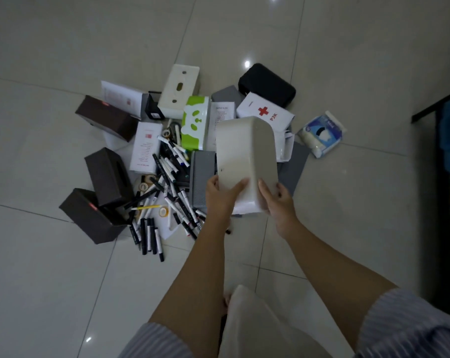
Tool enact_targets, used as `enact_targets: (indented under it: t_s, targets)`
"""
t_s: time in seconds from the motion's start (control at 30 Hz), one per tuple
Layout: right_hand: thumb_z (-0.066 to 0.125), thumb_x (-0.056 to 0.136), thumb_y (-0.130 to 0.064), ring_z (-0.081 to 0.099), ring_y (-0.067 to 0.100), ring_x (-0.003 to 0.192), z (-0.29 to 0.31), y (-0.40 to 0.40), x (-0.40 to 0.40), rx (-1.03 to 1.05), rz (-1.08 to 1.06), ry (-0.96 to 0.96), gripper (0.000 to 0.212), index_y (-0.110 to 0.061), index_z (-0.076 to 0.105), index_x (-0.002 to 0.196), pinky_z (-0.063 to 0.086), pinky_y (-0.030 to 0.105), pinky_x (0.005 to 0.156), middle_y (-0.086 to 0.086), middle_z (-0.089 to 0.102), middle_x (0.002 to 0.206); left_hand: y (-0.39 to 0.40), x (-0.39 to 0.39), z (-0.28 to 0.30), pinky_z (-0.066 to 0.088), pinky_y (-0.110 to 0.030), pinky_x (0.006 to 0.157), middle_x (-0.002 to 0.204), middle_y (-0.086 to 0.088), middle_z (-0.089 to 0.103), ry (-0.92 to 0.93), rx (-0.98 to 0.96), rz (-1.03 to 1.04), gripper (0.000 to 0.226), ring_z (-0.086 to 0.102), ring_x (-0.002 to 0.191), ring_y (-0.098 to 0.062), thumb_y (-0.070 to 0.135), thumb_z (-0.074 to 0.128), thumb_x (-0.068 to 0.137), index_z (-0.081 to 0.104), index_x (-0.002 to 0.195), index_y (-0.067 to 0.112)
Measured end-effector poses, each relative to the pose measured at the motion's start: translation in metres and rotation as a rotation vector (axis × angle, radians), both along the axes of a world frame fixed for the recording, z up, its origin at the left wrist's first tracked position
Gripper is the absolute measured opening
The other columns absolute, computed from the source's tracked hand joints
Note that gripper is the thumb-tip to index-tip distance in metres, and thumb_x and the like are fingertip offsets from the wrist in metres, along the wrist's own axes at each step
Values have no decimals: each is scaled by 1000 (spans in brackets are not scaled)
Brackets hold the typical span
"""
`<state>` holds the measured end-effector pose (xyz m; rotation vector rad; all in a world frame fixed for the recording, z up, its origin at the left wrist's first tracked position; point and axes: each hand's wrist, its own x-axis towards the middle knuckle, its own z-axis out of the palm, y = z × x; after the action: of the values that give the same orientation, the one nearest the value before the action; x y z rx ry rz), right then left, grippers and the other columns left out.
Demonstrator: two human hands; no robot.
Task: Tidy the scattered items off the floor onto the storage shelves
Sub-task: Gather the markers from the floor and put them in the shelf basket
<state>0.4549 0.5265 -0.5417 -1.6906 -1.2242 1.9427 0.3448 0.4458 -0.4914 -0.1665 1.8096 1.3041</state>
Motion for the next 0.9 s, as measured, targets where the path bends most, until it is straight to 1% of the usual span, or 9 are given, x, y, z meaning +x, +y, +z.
enact_targets:
  t_s: [0.07, 0.13, 0.27, 0.37, 0.5, 0.57, 0.7, 0.8, 0.9]
  targets:
    - [82, 54, -67, 63, 12, 112, 30, 2, 4, -37, -16, 59, 93, -24, 53, 132, 50, 42, 102, -8, 63, 126, -2, -3, 30, 52, -54, 94, 124, -6, 62, -41, 68, 44, 71, 63, 105, -19, 22, 82, 77, 44, 137, 11]
    - [79, 49, -75, 63, 14, 113, 64, 4, 3, -65, -24, 111, 106, -23, 50, 137, 49, 44, 102, -4, 63, 129, -1, -5, 66, 54, -55, 90, 112, -6, 67, -21, 103, 19, 54, 67, 97, -21, 18, 78, 82, 55, 129, 8]
    - [63, 55, -88, 63, 22, 115, 145, 7, -11, -111, 5, 255, 107, -24, 50, 140, 50, 46, 101, 4, 64, 130, 5, 1, 141, 57, -49, 87, 98, -9, 74, 123, 188, -61, 21, 70, 94, -31, 15, 78, 81, 73, 101, 9]
    - [64, 42, -93, 65, 23, 114, 215, 13, -20, -132, -9, 329, 118, -21, 55, 135, 50, 43, 100, 6, 67, 125, 9, 8, 196, 57, -44, 75, 82, -3, 75, 306, 208, -157, 5, 70, 81, -22, 16, 78, 80, 76, 84, 15]
    - [66, 52, -83, 63, 19, 114, 308, 28, -14, -23, -167, 375, 105, -27, 49, 139, 55, 41, 92, 0, 62, 132, 9, 12, 274, 52, -22, 61, 71, 5, 71, 509, 240, -201, 5, 63, 65, -3, 12, 80, 77, 76, 79, 12]
    - [70, 54, -82, 60, 17, 117, 351, 37, -8, 69, -242, 396, 105, -29, 44, 141, 55, 45, 93, -3, 59, 133, 10, 14, 311, 51, -20, 64, 72, 10, 71, 596, 242, -238, 7, 62, 66, 1, 14, 81, 74, 77, 80, 16]
    - [72, 62, -74, 56, 15, 115, 429, 52, 7, 242, -482, 364, 102, -30, 33, 146, 50, 48, 99, -7, 52, 132, 23, 24, 374, 55, -36, 75, 80, 6, 74, 827, 317, -308, 11, 67, 77, -11, 16, 81, 72, 80, 83, 18]
    - [70, 72, -66, 51, 15, 116, 470, 58, 26, 265, -561, 355, 100, -33, 20, 152, 48, 47, 102, -4, 43, 135, 34, 33, 412, 51, -51, 83, 77, 8, 72, 1005, 336, -386, 16, 65, 80, -16, 37, 72, 71, 79, 81, 27]
    - [76, 73, -55, 56, 12, 107, 503, 60, 44, 257, -608, 360, 94, -31, 27, 149, 50, 46, 100, -1, 49, 136, 43, 46, 447, 47, -59, 88, 77, 7, 72, 1093, 331, -450, 17, 62, 84, -20, 39, 71, 70, 79, 82, 29]
